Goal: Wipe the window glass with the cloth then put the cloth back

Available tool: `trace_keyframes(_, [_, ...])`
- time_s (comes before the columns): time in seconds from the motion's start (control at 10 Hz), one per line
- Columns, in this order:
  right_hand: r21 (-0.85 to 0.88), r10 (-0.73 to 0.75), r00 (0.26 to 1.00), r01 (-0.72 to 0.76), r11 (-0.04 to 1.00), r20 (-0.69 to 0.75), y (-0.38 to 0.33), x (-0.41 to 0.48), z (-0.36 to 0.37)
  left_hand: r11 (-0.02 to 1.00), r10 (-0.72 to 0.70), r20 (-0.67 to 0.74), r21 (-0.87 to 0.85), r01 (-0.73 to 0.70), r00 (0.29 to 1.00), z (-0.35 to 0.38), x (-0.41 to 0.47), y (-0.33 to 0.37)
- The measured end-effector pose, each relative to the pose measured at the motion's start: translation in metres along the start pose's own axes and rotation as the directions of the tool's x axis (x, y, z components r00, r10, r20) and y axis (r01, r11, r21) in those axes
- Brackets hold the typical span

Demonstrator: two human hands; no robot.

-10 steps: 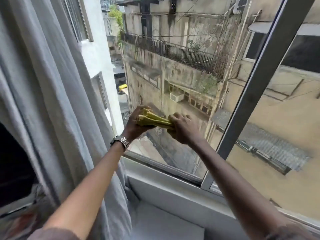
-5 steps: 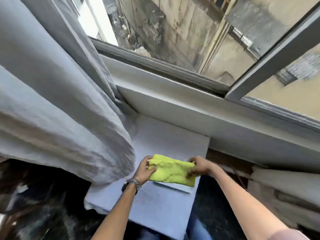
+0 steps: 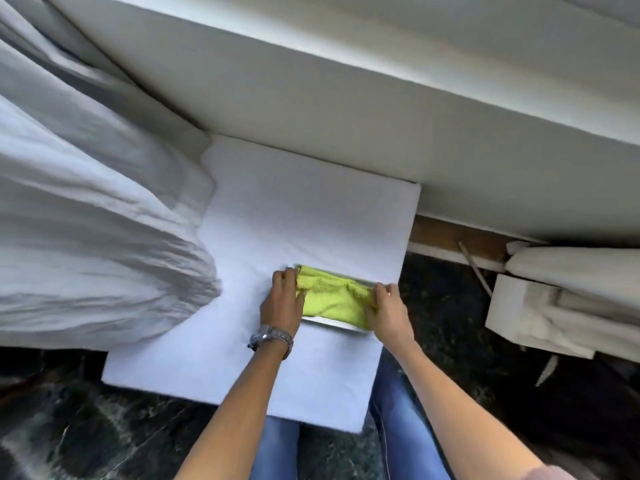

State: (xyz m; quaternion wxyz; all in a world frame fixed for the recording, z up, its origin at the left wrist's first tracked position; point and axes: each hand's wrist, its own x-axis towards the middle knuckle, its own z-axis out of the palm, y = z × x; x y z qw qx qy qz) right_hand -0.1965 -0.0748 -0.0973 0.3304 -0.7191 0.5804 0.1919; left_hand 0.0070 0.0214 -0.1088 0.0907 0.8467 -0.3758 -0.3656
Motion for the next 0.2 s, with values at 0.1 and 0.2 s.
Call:
trace_keyframes(0.1, [-0.257,-0.105,0.994,0.095,0.962,-0.026,0.002,-0.004,0.001,0.95,0.07,0.064,0.302,-0.086,0.996,-0.009,0.0,0.005])
trace_keyframes(0.2, [-0.396,-0.241,0.963,0.177,0.901,-0.119,-0.006,-0.003,-0.016,0.933,0.076,0.059,0.347,-0.092,0.995,-0.018,0.005,0.016])
